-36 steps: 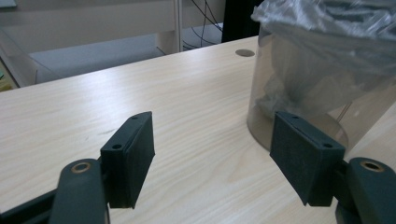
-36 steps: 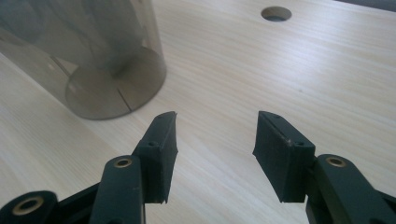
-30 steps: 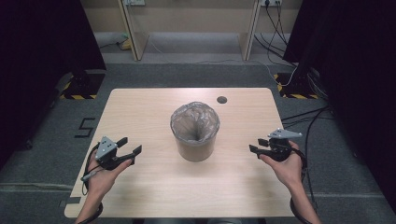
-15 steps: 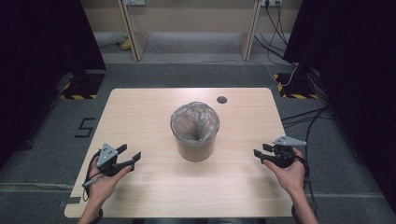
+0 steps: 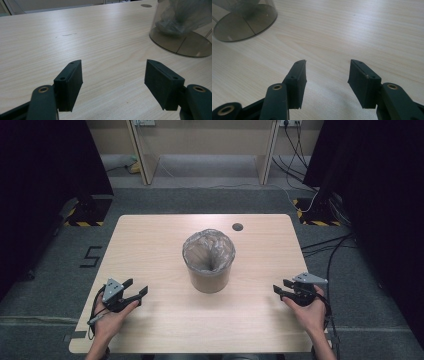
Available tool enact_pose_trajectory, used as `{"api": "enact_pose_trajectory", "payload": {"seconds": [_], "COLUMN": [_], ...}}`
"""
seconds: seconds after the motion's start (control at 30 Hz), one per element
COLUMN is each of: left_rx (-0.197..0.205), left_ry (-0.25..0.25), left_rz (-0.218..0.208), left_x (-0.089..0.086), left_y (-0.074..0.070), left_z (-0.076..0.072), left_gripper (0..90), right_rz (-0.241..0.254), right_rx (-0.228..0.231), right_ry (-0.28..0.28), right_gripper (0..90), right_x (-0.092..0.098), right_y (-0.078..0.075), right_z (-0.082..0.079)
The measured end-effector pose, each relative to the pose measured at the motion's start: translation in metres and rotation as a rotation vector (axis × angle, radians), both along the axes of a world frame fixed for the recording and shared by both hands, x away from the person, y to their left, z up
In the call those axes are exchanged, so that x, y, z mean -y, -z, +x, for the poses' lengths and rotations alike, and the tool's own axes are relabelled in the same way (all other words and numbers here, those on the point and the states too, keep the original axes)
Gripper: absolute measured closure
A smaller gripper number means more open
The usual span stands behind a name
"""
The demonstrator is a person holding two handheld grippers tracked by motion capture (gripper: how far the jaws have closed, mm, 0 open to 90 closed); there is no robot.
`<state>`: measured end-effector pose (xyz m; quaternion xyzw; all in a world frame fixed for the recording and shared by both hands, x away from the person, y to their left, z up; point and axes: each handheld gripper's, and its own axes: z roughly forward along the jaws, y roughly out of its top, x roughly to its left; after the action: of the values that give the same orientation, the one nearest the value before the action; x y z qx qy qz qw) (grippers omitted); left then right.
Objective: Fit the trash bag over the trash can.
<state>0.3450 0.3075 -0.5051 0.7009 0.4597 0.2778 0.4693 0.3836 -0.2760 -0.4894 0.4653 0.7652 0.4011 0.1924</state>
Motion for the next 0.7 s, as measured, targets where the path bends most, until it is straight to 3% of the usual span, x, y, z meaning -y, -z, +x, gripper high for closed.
{"api": "enact_pose_trajectory", "payload": {"seconds": [0.43,0.7], "left_rx": [-0.009,-0.007], "left_ry": [-0.017,-0.038], "left_rz": [0.003,-0.012], "left_x": [-0.002,-0.001], "left_y": [0.010,0.014], "left_z": [0.001,0.000], "left_gripper": [30.2,30.1], "right_rz": [0.005,0.036], "right_rx": [0.015,0.036], "right_ry": [0.025,0.046], "right_gripper": [47.9,47.9], "right_x": [0.002,0.005], "right_y": [0.010,0.019], "right_z": [-0.002,-0.002]}}
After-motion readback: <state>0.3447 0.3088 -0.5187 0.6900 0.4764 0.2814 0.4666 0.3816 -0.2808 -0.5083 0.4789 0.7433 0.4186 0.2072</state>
